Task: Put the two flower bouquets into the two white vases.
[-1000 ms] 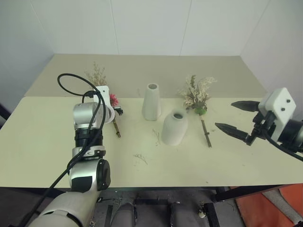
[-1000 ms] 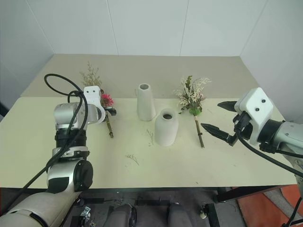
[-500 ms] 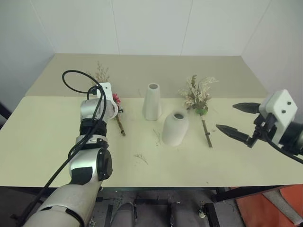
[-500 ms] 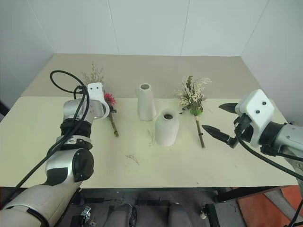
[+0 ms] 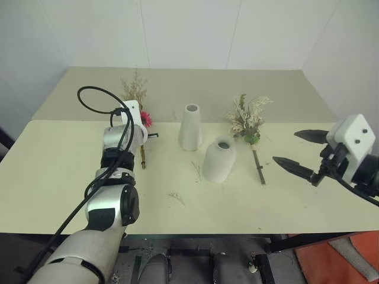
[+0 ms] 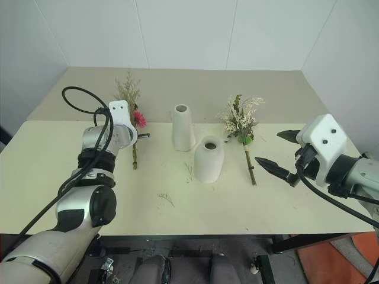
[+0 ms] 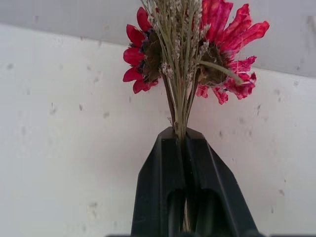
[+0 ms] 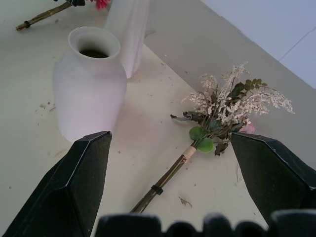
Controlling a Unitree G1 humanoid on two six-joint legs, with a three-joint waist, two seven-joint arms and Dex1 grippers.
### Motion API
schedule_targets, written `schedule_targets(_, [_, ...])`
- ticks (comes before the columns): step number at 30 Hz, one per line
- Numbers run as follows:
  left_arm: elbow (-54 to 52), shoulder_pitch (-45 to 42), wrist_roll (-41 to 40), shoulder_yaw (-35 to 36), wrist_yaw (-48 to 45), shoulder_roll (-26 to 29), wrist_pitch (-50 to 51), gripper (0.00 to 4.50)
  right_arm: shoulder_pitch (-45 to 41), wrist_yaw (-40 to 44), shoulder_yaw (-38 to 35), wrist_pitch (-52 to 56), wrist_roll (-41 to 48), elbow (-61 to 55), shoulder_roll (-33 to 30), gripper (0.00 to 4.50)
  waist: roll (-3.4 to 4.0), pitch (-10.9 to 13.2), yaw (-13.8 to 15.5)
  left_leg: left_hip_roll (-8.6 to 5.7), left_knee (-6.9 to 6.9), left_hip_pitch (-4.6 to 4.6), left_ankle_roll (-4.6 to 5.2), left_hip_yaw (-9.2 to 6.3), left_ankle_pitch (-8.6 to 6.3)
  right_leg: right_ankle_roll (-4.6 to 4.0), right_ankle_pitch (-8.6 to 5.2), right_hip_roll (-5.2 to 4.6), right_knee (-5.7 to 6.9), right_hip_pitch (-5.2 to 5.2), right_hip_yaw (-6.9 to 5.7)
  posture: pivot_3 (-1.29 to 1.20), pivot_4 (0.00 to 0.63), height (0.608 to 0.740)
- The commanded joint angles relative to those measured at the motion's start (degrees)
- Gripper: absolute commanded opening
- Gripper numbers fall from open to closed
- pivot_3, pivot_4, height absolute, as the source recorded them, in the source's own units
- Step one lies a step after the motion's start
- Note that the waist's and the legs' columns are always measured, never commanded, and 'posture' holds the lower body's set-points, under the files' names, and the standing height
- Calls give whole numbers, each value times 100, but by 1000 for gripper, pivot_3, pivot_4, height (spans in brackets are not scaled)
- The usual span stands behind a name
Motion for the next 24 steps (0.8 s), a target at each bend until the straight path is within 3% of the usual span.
schedule_targets(1, [148,-601,-240,101,-569,225,-1214,9,27,-94,-273,-14,-1,-189,32,4500,-1,1,4,0,0,-2,0,0,0,0,0,0,0,-2,-1,0,150,740])
schedule_targets(4, [449,-896,-502,280,-1174,287,-2394,9,62,-152,-269,-29,-9,-241,72,4500,-2,1,28,0,1,-5,0,0,0,0,0,0,-4,-2,-3,0,150,740])
schedule_targets(7, [893,-1313,-1379,961,-2503,301,-3575,9,87,-233,-270,-29,-13,-313,134,4500,-2,1,36,0,0,-5,0,3,0,1,1,-2,-13,2,-4,0,150,740])
schedule_targets(10, [1417,-1621,-2040,1534,-3242,268,-4271,9,132,-309,-287,2,-7,-410,181,4500,-2,1,25,1,0,-6,1,7,0,1,0,-2,-17,1,-3,0,150,740])
schedule_targets(18, [2376,-1958,-3235,2529,-4515,7,-4593,9,560,-606,-672,257,111,-997,454,4500,-2,1,37,0,5,-7,2,5,-1,4,1,0,-15,6,-6,0,150,740])
schedule_targets(24, [2503,-1997,-3263,2473,-4832,-238,-4783,9,844,-836,-903,386,180,-1328,681,4500,-3,2,31,1,4,-10,5,4,-2,5,1,2,-18,5,-7,0,150,740])
